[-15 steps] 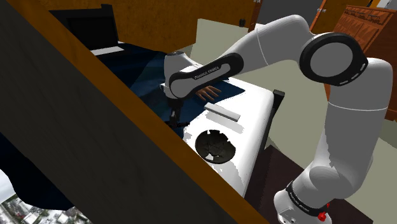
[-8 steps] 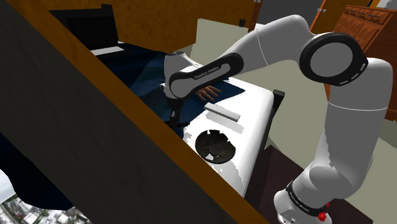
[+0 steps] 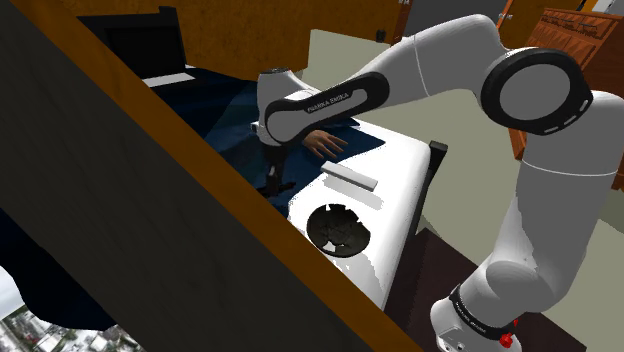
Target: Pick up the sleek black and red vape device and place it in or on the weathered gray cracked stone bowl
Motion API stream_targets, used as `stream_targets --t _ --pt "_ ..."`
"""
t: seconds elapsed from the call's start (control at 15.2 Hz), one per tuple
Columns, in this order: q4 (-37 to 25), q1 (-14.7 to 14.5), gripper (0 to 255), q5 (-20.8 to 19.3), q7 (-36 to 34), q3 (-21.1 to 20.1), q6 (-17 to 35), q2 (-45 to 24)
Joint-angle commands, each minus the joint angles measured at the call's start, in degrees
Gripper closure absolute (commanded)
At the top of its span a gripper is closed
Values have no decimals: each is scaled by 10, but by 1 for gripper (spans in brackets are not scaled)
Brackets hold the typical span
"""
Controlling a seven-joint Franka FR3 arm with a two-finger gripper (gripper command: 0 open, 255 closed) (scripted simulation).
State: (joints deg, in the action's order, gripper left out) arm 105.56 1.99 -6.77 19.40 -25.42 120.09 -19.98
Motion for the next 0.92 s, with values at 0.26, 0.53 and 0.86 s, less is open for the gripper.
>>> stream_targets --t 0.26,0.53,0.86 --pt "-22 4 255 11 7 -4 -41 20" --pt "-39 5 255 17 10 -6 -68 32" --pt "-63 7 255 23 13 -8 -103 44"
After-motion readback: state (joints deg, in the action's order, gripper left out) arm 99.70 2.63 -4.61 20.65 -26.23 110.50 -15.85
